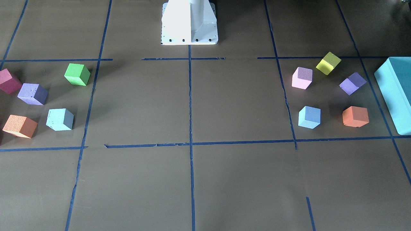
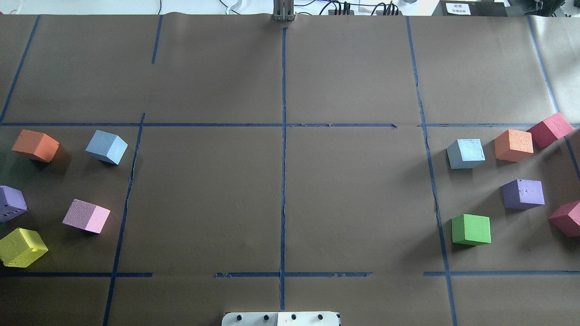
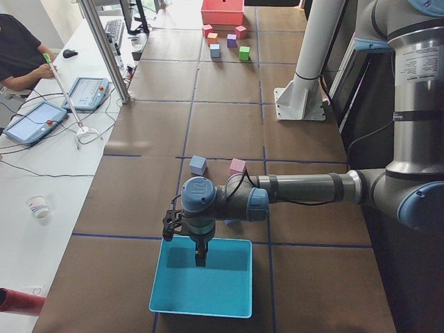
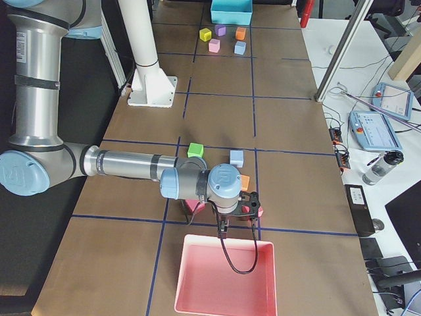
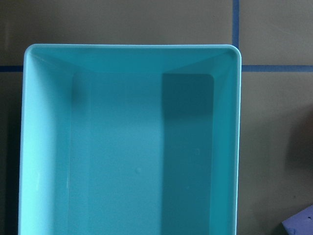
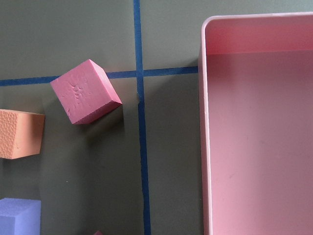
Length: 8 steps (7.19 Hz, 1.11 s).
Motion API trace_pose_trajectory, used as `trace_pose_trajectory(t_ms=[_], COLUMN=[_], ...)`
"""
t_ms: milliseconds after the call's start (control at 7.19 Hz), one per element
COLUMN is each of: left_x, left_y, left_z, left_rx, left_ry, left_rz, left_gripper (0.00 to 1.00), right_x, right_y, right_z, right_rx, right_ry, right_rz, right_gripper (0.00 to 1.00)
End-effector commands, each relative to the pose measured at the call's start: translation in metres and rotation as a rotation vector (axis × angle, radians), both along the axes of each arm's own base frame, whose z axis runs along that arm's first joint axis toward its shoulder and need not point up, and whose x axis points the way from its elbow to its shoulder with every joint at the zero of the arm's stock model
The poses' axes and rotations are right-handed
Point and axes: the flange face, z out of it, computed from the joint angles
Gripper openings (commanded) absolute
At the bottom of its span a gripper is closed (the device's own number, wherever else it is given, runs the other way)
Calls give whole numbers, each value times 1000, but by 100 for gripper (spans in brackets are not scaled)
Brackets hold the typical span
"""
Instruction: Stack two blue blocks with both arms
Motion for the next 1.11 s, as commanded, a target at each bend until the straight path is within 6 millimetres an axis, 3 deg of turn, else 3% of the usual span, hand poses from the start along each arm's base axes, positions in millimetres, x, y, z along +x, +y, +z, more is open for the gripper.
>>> trace_pose_trajectory(t_ms=[0, 695, 974], left_x=[0, 1, 1], left_y=[0, 0, -2], left_z=[0, 0, -3], left_rx=[0, 0, 5], left_ry=[0, 6, 7], left_rz=[1, 1, 1], left_gripper=[100, 100, 100], right_x=[4, 4, 4], right_y=[-1, -4, -11], right_z=[-1, -8, -36], right_rx=[3, 17, 74], right_ry=[3, 2, 7], right_rz=[8, 9, 9], right_gripper=[100, 100, 100])
